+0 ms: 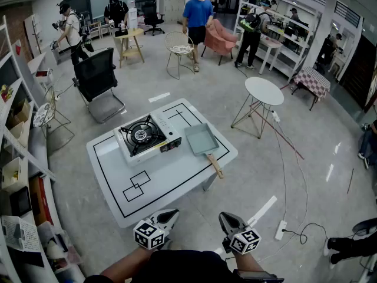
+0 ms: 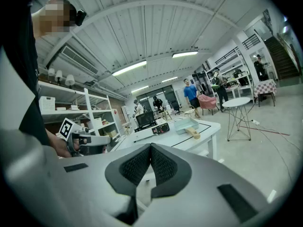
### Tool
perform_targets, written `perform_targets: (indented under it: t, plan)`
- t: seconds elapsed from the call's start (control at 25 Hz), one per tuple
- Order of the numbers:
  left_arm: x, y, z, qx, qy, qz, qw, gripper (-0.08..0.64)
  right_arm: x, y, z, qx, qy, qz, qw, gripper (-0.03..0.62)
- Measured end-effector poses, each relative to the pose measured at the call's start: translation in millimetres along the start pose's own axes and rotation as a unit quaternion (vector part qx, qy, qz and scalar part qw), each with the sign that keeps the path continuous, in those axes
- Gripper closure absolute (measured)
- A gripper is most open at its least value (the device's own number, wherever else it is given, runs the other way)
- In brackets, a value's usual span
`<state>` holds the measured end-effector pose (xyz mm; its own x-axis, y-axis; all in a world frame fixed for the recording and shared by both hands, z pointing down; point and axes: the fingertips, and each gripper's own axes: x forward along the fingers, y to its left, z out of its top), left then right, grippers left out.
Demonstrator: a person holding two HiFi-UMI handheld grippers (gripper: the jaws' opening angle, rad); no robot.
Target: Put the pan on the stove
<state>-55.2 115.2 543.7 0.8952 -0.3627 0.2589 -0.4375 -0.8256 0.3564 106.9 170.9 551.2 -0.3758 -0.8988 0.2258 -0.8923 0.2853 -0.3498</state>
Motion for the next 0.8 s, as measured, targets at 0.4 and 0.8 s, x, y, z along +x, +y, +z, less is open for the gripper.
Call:
perform_targets:
  t: [0.4, 0.8]
  plan:
    - [3, -5, 7, 0.008, -0.005, -0.004, 0.9999, 0.551, 1, 2, 8, -0.009, -0.006, 0.004, 1.0, 0.568]
    - [-2, -1, 8, 0.006, -0.009, -0.003, 0.9999, 0.551, 4, 2, 14, -0.005, -0.015, -0.005, 1.0, 0.566]
